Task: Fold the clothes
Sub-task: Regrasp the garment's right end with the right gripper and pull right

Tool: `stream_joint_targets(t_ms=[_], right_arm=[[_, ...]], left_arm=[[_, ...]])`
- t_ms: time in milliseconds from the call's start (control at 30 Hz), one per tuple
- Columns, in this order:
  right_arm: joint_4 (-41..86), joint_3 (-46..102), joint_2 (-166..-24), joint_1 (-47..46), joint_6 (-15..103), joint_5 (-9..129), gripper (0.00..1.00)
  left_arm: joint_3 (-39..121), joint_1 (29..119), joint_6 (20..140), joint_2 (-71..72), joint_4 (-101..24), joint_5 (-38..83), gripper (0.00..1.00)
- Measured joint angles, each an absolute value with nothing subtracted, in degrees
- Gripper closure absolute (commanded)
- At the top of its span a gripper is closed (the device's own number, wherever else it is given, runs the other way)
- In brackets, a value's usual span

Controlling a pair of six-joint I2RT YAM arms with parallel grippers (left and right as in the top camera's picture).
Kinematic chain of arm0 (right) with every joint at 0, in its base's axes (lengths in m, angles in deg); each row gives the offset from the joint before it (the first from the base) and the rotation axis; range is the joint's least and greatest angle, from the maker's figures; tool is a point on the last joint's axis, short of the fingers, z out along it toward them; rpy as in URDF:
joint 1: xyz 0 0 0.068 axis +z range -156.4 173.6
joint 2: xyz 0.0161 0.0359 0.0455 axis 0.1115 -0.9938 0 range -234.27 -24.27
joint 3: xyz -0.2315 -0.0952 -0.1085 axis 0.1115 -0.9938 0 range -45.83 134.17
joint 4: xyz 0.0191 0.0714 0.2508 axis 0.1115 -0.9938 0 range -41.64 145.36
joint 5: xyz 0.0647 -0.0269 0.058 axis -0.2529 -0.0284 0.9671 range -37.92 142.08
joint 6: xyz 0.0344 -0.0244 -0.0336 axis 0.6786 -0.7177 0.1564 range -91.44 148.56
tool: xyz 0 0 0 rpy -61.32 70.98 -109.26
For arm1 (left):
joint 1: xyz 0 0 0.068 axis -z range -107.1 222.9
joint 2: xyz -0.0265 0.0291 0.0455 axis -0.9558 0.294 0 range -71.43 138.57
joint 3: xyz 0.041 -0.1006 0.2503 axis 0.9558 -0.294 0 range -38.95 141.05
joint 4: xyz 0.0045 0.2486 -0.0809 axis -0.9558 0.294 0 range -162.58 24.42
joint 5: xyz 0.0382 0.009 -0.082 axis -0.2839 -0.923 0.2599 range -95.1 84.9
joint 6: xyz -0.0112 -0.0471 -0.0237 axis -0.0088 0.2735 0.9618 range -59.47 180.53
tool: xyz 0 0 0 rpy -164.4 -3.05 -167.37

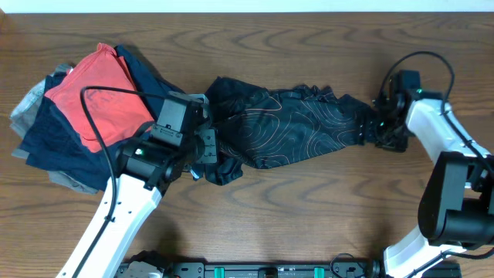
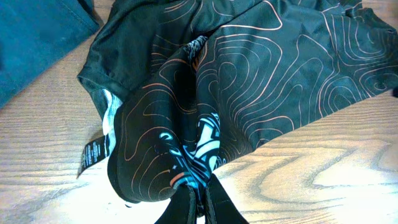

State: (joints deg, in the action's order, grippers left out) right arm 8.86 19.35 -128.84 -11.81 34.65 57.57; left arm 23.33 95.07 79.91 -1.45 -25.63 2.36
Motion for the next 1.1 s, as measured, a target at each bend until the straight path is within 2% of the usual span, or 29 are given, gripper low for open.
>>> stream_joint_targets(t_ms=[133, 200, 233, 300, 367, 567, 833, 933, 1000, 1100], right_arm=[[18.52, 14.72, -128.84, -11.59, 36.11, 58.05, 0.22], [22.74, 13.32, -128.36, -11.44, 37.14, 57.97, 0.25], [24.66, 12.91, -128.28, -11.35, 37.71, 57.81, 0.34], [27.61, 12.16, -128.21, -11.33, 38.60, 57.81, 0.68], [29.16, 11.62, -128.21, -11.31, 39.67, 57.84, 0.97], [22.82, 12.49, -128.01, -11.35, 40.79, 58.32, 0.99], [-15.58, 27.20, -116.69, -13.38, 40.02, 58.67, 0.99], [-23.60, 33.21, -111.03, -13.73, 37.79, 58.49, 0.99], [-22.68, 35.07, -108.58, -13.73, 36.42, 58.05, 0.99], [-12.41, 35.70, -108.32, -13.84, 35.04, 57.20, 0.96]], left_arm=[[23.31, 95.07, 79.93, -0.64, -25.65, 2.36, 0.94], [23.31, 95.07, 79.93, -0.53, -25.65, 2.36, 0.94], [23.31, 95.07, 79.93, -0.53, -25.65, 2.36, 0.94], [23.31, 95.07, 79.91, -0.53, -25.65, 2.36, 0.94], [23.31, 95.07, 79.91, -0.53, -25.65, 2.36, 0.94], [23.31, 95.07, 79.75, -0.53, -25.63, 2.36, 0.94], [23.29, 95.07, 79.38, -0.53, -24.55, 2.36, 0.94], [23.29, 95.07, 79.10, -0.53, -24.40, 2.36, 0.94], [23.29, 95.07, 79.01, -0.53, -24.88, 2.36, 0.94], [23.27, 95.07, 78.68, -0.51, -28.29, 2.39, 0.94]])
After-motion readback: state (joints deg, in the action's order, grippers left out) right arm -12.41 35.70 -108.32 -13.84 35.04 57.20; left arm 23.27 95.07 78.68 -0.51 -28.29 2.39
